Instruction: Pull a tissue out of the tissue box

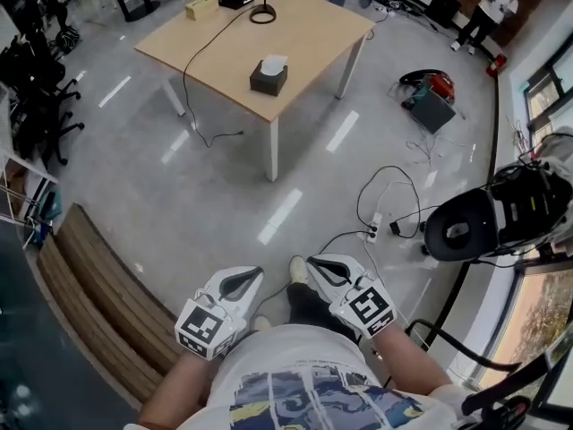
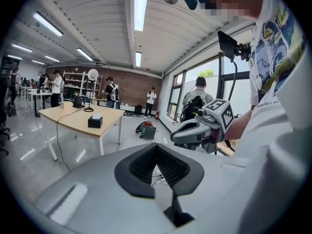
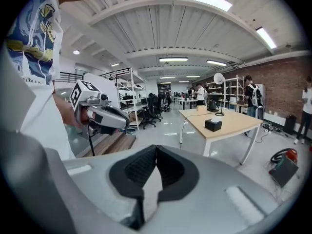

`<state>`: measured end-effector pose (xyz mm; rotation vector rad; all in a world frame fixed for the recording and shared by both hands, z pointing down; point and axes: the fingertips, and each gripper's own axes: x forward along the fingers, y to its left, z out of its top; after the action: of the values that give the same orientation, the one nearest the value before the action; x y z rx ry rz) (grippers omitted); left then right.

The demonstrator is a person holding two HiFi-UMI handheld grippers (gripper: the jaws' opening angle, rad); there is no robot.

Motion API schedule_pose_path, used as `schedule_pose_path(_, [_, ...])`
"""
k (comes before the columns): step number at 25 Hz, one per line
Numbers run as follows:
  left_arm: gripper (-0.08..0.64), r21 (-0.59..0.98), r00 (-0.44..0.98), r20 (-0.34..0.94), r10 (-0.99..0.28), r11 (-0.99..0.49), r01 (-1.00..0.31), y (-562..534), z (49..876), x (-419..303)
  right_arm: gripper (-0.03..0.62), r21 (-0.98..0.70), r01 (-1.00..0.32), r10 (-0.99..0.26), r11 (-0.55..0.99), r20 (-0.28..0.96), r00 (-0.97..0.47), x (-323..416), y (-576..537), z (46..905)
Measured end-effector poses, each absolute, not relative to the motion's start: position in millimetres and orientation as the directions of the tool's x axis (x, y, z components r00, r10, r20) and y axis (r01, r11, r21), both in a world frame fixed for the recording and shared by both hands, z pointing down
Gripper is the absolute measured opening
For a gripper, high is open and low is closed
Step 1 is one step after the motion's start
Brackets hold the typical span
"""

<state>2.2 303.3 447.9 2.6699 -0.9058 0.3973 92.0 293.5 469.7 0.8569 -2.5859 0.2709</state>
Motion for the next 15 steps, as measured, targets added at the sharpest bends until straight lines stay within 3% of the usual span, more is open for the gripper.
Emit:
schedule_pose_path(8, [0.006,0.134,0.739,0.341,-0.582,-0.747,-0.651,183,424,47,0.003,-0.039,-0.518,-0.461,0.855,0.400,-0.792,119,176,457])
schedule_pose_path(15, [0.006,0.144,0.709,0.360,-0.606,-0.715,-0.684,119,428,38,0.003,-0.073,-0.521,-0.451,0.851,0.409,-0.794,123,111,472])
